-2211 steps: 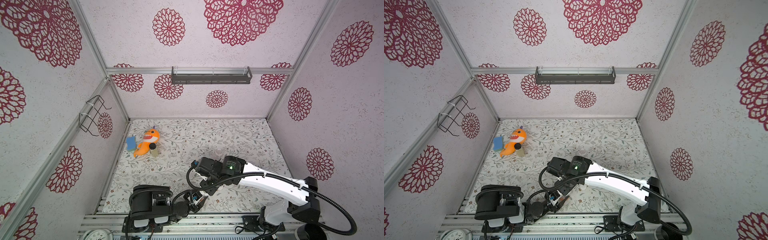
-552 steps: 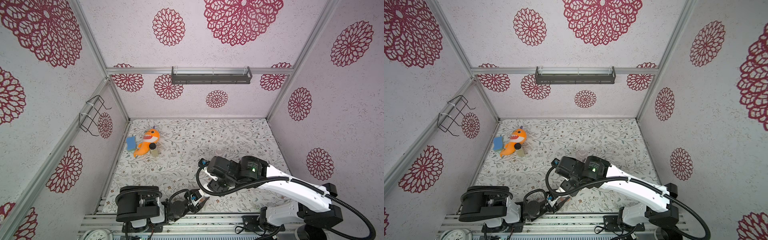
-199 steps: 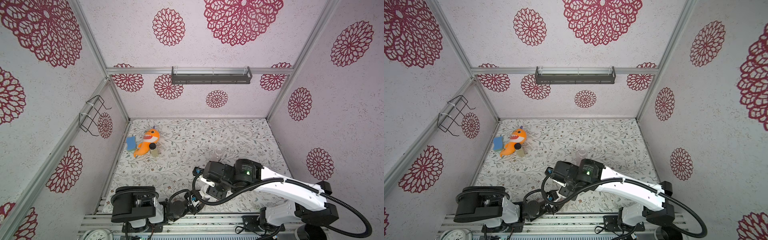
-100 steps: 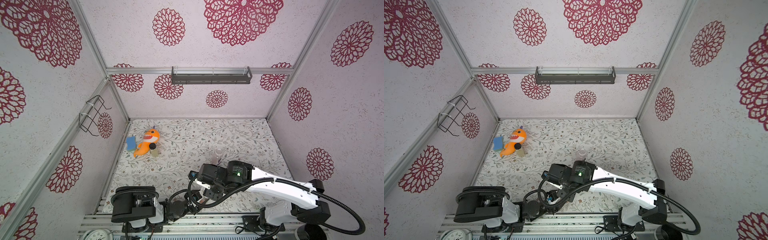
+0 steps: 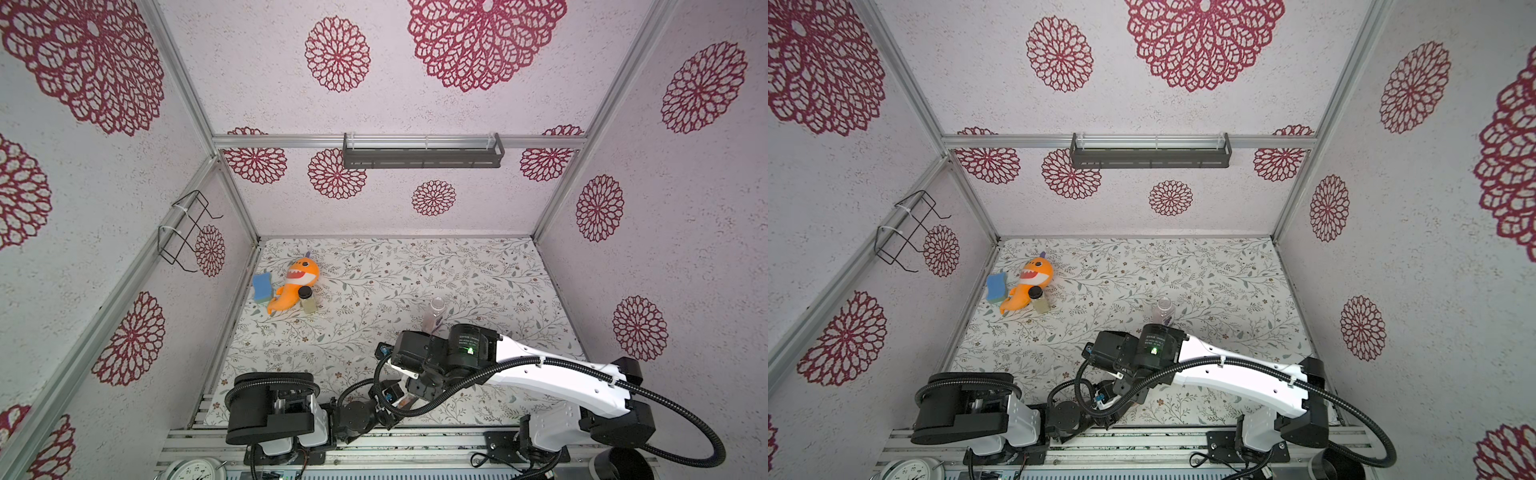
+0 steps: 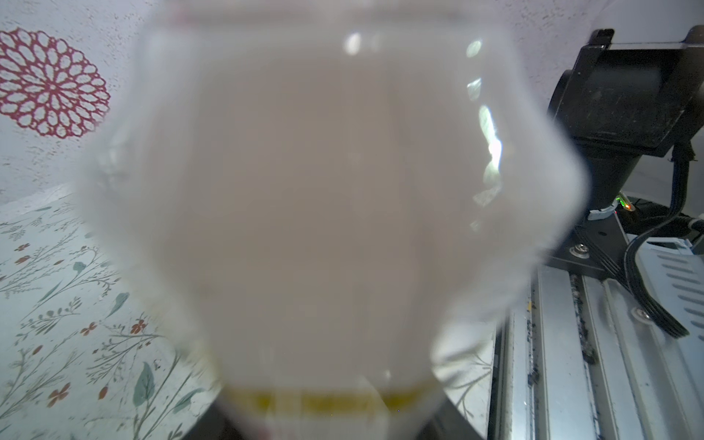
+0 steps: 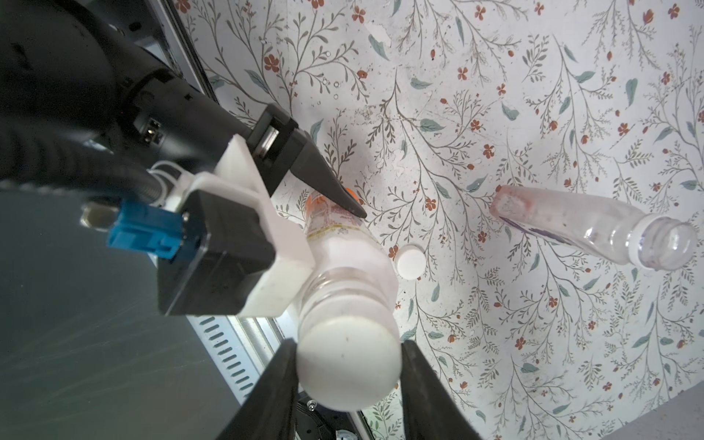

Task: Screw on the bottle caps
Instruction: Screw the bottle cap onto the plastic bottle.

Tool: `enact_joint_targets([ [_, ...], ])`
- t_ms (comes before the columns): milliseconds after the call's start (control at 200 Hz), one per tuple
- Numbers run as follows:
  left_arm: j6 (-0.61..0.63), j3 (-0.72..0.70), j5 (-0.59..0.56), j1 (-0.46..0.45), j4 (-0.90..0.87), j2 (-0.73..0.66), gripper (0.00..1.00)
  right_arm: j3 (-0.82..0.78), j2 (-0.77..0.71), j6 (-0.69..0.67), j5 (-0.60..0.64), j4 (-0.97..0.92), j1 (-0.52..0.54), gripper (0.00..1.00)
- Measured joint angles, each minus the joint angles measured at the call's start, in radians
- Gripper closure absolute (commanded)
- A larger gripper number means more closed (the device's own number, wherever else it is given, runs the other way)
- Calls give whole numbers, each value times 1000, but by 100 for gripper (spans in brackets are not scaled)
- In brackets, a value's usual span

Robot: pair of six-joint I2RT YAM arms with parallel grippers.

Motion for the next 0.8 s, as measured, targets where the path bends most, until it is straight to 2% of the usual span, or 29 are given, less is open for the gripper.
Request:
enact_joint_targets([
  [335,1,-5,-3,0,-10,10,46,-33,-5,1,-3,24,-1,64],
  [801,2,-7,-7,-2,-6,12,46,-55,-26,11,-47,45,-29,64],
])
